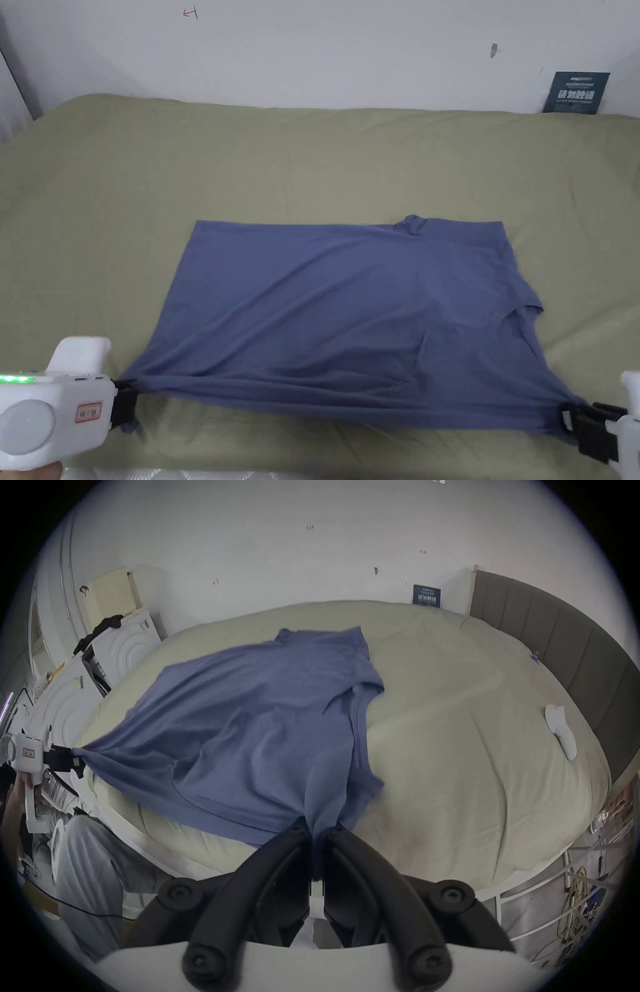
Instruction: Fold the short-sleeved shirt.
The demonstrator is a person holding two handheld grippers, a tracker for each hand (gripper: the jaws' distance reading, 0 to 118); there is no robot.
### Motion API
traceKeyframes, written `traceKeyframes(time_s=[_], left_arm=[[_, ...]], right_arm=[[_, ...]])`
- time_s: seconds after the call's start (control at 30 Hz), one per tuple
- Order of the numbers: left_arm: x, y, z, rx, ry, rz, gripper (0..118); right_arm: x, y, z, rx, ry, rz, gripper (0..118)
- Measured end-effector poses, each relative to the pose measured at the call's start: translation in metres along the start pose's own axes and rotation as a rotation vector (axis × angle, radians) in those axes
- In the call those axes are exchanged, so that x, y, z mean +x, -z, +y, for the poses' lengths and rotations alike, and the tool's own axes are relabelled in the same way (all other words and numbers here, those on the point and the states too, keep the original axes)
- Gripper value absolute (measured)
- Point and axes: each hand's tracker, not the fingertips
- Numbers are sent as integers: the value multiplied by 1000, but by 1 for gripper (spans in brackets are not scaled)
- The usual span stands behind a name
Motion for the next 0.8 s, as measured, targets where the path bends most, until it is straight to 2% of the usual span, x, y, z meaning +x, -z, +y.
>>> traceKeyframes(time_s=[0.27, 0.43, 0.67, 0.7, 0.73, 0.77, 0.8], left_arm=[[-4, 19, 75, 50, 13, 1, 6], [-2, 59, 127, 38, 15, 11, 6], [2, 120, 169, -31, 7, 16, 6], [2, 125, 171, -40, -13, 11, 7], [0, 129, 171, -48, -39, -4, 16], [-1, 129, 170, -43, -49, 2, 45], [-2, 128, 166, -37, -51, 7, 100]], right_arm=[[3, 27, 85, 61, -26, 1, 7], [12, 80, 135, 9, 3, 0, 8], [12, 151, 168, -92, -21, -45, 8], [13, 157, 170, -107, -11, -38, 14], [14, 160, 171, -141, 12, -38, 38], [14, 161, 169, -145, 35, -52, 77], [14, 160, 166, -146, 37, -47, 118]])
